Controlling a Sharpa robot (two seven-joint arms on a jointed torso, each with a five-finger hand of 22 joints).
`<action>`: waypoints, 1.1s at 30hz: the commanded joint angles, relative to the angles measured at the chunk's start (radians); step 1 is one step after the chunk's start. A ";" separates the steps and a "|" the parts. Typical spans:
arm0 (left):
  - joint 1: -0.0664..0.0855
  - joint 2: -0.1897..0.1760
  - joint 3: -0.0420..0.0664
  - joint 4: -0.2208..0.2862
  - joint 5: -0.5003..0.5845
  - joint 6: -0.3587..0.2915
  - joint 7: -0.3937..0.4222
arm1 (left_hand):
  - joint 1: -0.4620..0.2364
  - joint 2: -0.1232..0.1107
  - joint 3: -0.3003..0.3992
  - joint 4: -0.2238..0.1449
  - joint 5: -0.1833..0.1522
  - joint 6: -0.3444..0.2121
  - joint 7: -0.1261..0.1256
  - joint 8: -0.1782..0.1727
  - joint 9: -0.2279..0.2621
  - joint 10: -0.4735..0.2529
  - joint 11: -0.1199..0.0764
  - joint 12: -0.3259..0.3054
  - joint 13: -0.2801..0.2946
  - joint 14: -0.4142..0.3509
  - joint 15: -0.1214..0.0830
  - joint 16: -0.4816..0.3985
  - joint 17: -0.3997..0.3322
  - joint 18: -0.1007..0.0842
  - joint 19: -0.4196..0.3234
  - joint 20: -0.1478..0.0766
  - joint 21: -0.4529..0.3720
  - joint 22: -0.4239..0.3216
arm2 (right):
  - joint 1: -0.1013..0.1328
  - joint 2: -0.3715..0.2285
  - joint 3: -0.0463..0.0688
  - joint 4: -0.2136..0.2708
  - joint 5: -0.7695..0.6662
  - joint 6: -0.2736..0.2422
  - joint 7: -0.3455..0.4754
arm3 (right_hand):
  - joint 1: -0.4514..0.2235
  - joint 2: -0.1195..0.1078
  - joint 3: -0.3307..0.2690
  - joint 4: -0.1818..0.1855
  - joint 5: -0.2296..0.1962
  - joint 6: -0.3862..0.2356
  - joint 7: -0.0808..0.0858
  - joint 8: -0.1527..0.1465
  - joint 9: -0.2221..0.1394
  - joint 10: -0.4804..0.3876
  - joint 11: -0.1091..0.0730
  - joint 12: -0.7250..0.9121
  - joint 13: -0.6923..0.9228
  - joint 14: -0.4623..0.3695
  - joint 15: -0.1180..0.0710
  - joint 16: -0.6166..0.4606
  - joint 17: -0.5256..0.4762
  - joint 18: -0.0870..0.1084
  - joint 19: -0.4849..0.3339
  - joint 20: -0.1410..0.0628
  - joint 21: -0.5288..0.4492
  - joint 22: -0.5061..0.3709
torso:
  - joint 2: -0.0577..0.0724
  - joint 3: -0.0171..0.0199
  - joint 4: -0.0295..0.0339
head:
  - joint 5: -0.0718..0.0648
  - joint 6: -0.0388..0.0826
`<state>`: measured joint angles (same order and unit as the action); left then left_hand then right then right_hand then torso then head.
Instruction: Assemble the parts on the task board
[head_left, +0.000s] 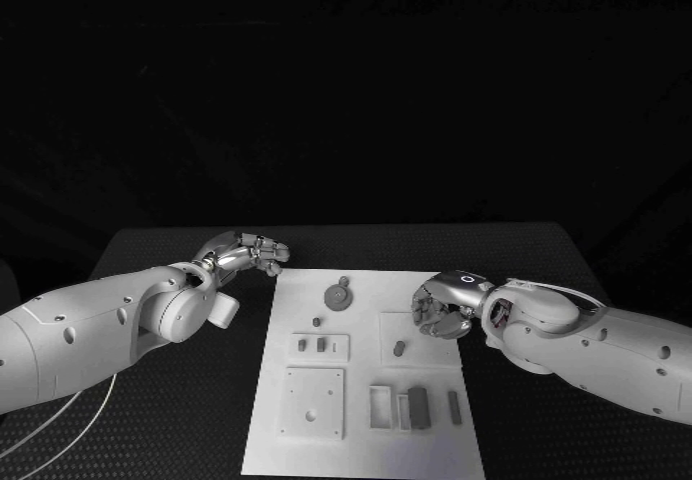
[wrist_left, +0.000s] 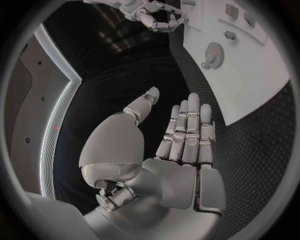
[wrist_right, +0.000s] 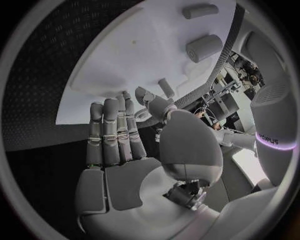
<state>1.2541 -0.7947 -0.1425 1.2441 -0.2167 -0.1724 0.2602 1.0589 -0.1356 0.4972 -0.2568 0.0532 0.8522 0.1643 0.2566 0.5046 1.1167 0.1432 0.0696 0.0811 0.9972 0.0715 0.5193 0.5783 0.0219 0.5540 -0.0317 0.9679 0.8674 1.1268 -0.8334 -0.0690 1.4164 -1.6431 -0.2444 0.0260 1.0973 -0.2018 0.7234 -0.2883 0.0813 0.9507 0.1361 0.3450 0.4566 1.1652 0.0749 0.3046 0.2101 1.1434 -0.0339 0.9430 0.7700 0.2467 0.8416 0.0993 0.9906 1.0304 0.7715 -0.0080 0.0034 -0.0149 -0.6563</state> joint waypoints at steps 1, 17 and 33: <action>0.001 0.002 0.001 0.002 0.018 0.018 0.017 | -0.002 0.011 -0.005 0.000 -0.002 -0.001 0.007 0.005 0.000 -0.003 0.008 0.004 -0.001 0.009 0.002 -0.004 0.001 0.021 0.004 0.006 -0.003 -0.001 | -0.008 0.004 -0.006 -0.006 -0.038 0.001 -0.027 | 0.005 -0.009 0.008 0.000 -0.004 -0.002 0.004 0.012 -0.025 0.009 0.000 -0.008 0.000 0.006 0.001 -0.007 0.001 0.015 0.006 0.000 -0.004 0.000 | 0.000 -0.0002 -0.0013 | 0.001 -0.001; 0.000 0.003 0.001 -0.005 0.028 0.024 0.011 | -0.002 0.014 -0.005 0.001 -0.002 -0.002 0.009 0.006 -0.001 0.000 0.009 0.004 -0.001 0.012 0.001 -0.006 0.003 0.021 0.005 0.006 -0.004 -0.001 | -0.009 0.014 -0.006 -0.017 -0.035 0.002 -0.026 | 0.006 -0.010 0.031 0.001 -0.013 0.008 0.001 0.013 -0.024 0.028 -0.003 -0.020 0.007 0.011 -0.002 -0.007 0.004 0.015 0.012 -0.002 -0.003 0.001 | -0.001 -0.0006 -0.0004 | 0.001 -0.004; 0.000 0.002 0.001 -0.005 0.028 0.028 0.006 | -0.003 0.017 -0.005 0.001 -0.002 -0.001 0.010 0.007 -0.001 0.000 0.010 0.004 -0.002 0.014 0.001 -0.007 0.004 0.021 0.006 0.006 -0.004 -0.001 | -0.015 0.040 -0.008 -0.022 -0.071 0.020 -0.037 | 0.000 0.010 0.086 0.008 -0.030 0.052 -0.017 0.030 -0.014 0.071 -0.015 -0.028 0.027 0.012 -0.012 -0.008 0.011 0.015 0.016 -0.003 -0.001 0.005 | -0.001 -0.0005 -0.0002 | -0.002 -0.006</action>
<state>1.2539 -0.7939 -0.1426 1.2377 -0.1965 -0.1618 0.2591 1.0582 -0.1287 0.4972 -0.2568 0.0532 0.8486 0.1678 0.2566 0.5048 1.1130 0.1468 0.0696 0.0804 1.0044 0.0713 0.5193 0.5810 0.0371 0.5575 -0.0280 0.9679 0.8677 1.1184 -0.7990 -0.0725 1.3919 -1.6866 -0.2560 -0.0084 1.0961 -0.2006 0.8053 -0.2810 0.0541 0.9976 0.1182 0.3712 0.4421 1.2309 0.0593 0.2782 0.2368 1.1557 -0.0383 0.9390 0.7801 0.2498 0.8521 0.0963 0.9906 1.0345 0.7707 -0.0084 0.0023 -0.0158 -0.6630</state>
